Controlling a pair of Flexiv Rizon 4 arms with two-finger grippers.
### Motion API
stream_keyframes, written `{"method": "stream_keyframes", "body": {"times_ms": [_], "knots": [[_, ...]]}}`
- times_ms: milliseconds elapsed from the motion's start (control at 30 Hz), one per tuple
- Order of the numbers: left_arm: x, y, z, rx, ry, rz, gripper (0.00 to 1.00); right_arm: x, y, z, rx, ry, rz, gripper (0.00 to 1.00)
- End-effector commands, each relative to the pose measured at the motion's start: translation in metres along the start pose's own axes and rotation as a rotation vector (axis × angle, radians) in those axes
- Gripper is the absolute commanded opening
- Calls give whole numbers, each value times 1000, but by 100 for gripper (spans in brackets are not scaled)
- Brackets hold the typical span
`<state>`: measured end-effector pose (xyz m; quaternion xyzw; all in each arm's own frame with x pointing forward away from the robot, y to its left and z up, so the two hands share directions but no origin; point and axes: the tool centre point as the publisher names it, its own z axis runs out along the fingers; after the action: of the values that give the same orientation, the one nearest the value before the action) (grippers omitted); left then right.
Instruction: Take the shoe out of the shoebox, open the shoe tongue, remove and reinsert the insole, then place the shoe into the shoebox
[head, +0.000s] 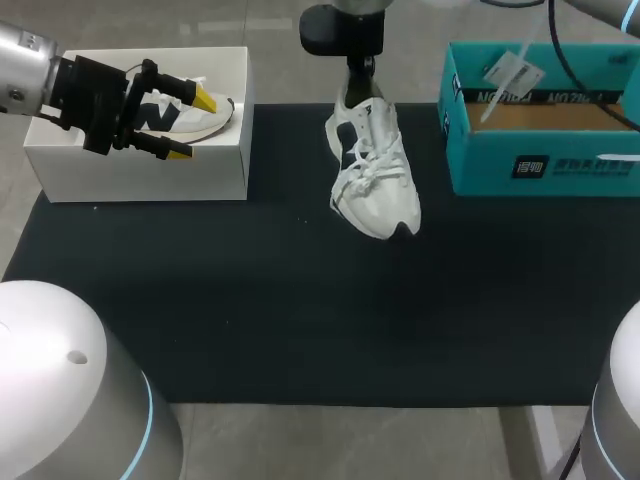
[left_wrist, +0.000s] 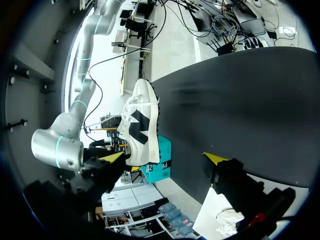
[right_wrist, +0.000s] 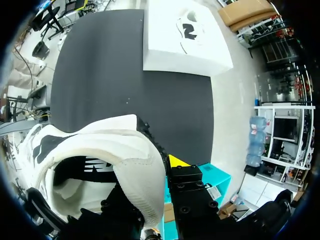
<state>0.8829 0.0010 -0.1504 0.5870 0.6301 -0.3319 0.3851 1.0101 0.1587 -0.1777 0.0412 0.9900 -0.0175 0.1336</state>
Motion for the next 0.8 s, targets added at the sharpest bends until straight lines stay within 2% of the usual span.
{"method": "stream_keyframes", "body": {"times_ms": [33,200,500,633,800], "knots": [[0,1,0,2,4,1,100,3,-10,-43,-4,-12,13,0],[0,1,0,2,4,1,100,5,-17,-69,-7,-9,18,0],[0,1,0,2,4,1,100,9,-15,-106,-21,-11,17,0],[0,1,0,2,4,1,100,9,-10,-118,-25,-21,15,0],[0,1,0,2,4,1,100,9,-10,-118,-25,-21,15,0]]}}
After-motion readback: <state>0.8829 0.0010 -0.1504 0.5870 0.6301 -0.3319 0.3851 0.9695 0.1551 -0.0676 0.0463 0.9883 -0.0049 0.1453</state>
